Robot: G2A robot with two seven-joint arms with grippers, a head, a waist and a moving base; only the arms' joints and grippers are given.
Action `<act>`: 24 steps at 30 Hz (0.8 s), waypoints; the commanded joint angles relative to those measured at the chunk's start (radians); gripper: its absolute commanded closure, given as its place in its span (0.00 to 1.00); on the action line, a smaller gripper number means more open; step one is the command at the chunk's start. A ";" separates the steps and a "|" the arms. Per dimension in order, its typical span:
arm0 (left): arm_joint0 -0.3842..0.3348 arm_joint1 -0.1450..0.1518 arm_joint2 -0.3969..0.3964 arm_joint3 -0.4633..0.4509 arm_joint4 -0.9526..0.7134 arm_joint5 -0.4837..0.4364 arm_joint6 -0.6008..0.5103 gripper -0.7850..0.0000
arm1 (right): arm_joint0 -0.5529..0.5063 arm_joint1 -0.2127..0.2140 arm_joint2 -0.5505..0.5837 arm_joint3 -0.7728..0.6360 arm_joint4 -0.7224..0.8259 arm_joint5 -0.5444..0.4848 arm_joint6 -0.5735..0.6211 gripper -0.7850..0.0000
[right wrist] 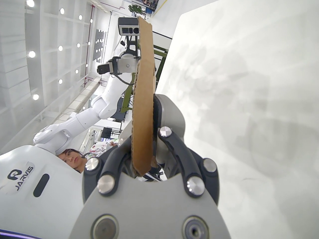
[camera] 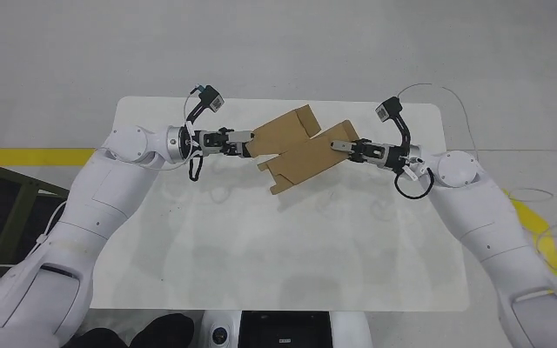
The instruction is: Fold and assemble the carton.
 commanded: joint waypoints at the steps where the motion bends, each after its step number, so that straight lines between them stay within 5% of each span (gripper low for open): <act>1: 0.001 -0.003 -0.003 -0.003 -0.006 0.009 -0.007 0.00 | -0.006 -0.001 0.008 0.001 -0.007 -0.002 -0.023 1.00; 24: 0.023 -0.022 -0.077 -0.042 -0.056 0.032 -0.038 0.00 | -0.029 -0.016 0.059 -0.036 -0.097 0.015 -0.068 1.00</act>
